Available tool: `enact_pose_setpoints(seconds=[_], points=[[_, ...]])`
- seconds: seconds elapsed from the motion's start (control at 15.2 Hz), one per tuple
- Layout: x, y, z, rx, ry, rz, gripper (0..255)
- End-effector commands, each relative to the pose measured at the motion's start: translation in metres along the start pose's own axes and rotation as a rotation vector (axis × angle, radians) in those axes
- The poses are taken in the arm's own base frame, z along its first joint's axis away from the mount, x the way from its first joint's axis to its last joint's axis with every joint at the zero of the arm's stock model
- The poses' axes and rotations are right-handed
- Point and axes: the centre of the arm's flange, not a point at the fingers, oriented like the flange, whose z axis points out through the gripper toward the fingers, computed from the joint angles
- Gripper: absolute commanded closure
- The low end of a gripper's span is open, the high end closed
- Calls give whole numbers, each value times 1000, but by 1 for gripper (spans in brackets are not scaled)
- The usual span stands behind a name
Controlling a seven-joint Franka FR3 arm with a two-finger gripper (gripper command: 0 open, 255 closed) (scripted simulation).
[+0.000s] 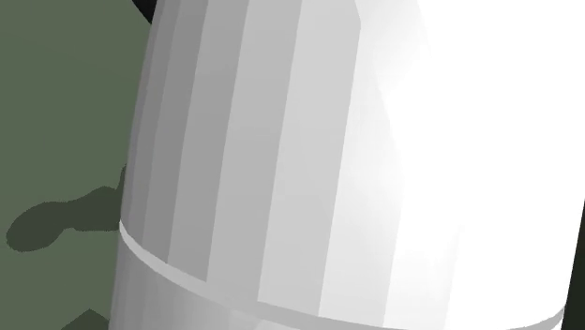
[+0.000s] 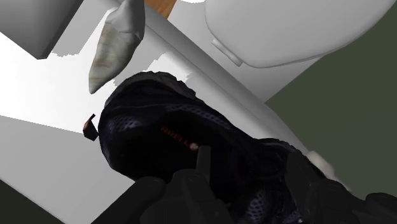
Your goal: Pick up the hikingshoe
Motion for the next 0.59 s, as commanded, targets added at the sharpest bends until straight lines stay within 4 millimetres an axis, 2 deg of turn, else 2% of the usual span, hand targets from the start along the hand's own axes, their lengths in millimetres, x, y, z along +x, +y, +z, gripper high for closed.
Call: enact_pose_setpoints(seconds=[0.0, 0.53], points=[[0, 0, -9, 0, 0, 0, 255], [-1, -2, -51, 0, 0, 0, 255]])
